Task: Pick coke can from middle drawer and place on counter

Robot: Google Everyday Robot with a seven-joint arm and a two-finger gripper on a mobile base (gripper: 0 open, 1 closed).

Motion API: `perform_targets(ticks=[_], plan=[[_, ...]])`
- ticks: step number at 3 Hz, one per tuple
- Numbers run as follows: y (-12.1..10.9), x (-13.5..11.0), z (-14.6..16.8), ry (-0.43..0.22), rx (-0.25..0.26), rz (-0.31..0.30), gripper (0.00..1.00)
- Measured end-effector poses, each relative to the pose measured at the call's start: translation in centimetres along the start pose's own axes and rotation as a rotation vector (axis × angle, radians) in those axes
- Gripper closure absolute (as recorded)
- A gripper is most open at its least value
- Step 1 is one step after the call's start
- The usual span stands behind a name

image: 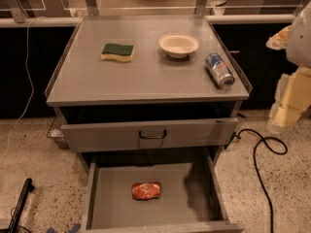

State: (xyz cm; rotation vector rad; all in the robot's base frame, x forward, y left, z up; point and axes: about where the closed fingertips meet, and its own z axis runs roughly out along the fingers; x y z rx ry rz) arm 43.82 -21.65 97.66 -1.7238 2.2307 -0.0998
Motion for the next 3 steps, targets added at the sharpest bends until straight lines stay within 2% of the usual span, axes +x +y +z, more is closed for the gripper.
perform_targets(ticks=[1, 2, 3], plan=[[0.0, 0.0, 0.0, 0.0, 0.0, 0.0, 0.0], [0.5, 0.9, 0.8, -0.07, -0.029, 0.034, 0.0], [2.1, 2.3, 2.8, -0.164, -0.064, 0.087, 0.0]])
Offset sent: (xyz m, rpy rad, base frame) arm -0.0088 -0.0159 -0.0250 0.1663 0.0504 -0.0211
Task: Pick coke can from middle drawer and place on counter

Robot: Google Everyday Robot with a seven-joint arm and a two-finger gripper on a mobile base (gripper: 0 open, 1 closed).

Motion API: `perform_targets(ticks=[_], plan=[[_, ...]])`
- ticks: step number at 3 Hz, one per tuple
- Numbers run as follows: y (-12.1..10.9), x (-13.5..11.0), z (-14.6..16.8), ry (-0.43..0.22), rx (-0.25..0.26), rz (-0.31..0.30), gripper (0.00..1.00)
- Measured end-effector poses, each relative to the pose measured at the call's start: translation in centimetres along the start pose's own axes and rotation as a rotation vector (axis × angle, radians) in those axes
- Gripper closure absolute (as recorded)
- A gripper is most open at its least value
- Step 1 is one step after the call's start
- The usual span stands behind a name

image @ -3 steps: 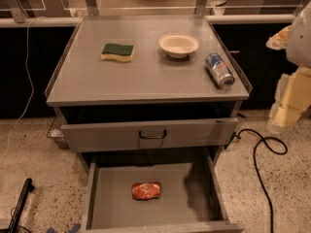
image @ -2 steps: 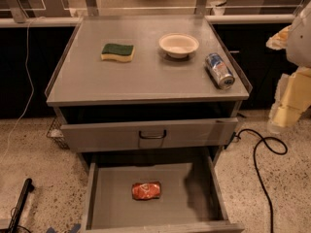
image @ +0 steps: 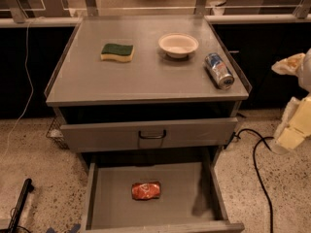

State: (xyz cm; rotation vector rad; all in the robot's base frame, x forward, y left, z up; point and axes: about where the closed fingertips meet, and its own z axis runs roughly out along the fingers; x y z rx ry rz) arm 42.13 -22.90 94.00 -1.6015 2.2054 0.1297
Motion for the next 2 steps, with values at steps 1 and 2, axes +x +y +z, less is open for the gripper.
perform_targets(ticks=[1, 2], plan=[[2.9, 0.8, 3.1, -0.101, -0.047, 0.021, 0.0], [7.5, 2.0, 8.4, -0.187, -0.127, 0.025, 0.0]])
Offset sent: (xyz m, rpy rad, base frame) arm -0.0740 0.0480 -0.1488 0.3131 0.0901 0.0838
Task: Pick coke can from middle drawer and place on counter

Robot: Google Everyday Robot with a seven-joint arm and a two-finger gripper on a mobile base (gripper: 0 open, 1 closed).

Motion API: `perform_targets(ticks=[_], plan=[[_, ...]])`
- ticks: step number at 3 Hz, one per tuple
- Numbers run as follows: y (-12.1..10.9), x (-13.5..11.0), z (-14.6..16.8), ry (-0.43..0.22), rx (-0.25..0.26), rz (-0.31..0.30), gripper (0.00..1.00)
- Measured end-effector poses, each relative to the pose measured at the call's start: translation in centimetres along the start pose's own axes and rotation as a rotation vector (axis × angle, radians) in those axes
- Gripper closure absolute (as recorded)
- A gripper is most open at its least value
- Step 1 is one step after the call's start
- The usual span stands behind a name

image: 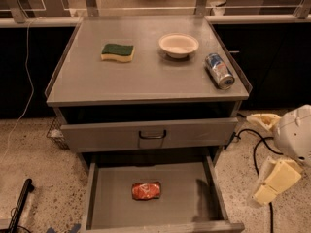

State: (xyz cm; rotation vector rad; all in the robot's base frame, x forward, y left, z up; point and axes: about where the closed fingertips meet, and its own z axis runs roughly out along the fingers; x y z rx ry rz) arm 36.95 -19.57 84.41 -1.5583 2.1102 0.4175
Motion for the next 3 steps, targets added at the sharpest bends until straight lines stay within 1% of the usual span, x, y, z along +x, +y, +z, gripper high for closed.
perform_targets(ticks=[1, 2, 3], plan=[[0.0, 0.0, 0.0, 0.0, 0.0, 0.0, 0.0], [1.3, -1.1, 2.8, -0.079, -0.04, -0.025, 0.0], [3.3, -2.8, 7.9, -0.194, -0.115, -0.042, 0.0]])
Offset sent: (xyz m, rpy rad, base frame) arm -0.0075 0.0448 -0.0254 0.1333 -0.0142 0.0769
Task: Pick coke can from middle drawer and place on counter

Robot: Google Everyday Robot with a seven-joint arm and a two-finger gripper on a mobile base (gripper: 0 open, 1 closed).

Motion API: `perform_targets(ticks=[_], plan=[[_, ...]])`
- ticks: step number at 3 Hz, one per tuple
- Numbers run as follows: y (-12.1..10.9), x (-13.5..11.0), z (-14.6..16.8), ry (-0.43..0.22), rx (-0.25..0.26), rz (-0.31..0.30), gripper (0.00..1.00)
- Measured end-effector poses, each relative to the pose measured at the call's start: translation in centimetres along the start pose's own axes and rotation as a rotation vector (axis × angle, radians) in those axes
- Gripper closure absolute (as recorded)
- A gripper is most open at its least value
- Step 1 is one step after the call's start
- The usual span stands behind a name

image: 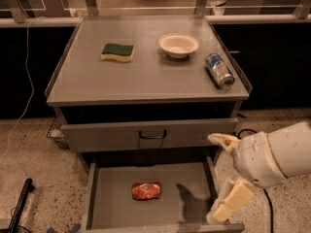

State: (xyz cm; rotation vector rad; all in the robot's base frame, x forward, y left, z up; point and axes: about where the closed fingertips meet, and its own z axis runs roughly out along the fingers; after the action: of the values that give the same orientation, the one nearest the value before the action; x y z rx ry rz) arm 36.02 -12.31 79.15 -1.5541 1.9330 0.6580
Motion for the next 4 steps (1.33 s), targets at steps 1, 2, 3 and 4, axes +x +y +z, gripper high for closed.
perform_targets(ticks=[1, 2, 3, 4], plan=[[1.7, 0.5, 6.8, -0.053, -0.045, -0.022, 0.0], [1.9, 1.7, 10.6, -0.057, -0.048, -0.025, 0.0], [1.8, 2.2, 14.1, -0.084, -0.026, -0.019, 0.0], [0.1, 1.7, 17.1, -0.097, 0.041, -0.008, 0.0]])
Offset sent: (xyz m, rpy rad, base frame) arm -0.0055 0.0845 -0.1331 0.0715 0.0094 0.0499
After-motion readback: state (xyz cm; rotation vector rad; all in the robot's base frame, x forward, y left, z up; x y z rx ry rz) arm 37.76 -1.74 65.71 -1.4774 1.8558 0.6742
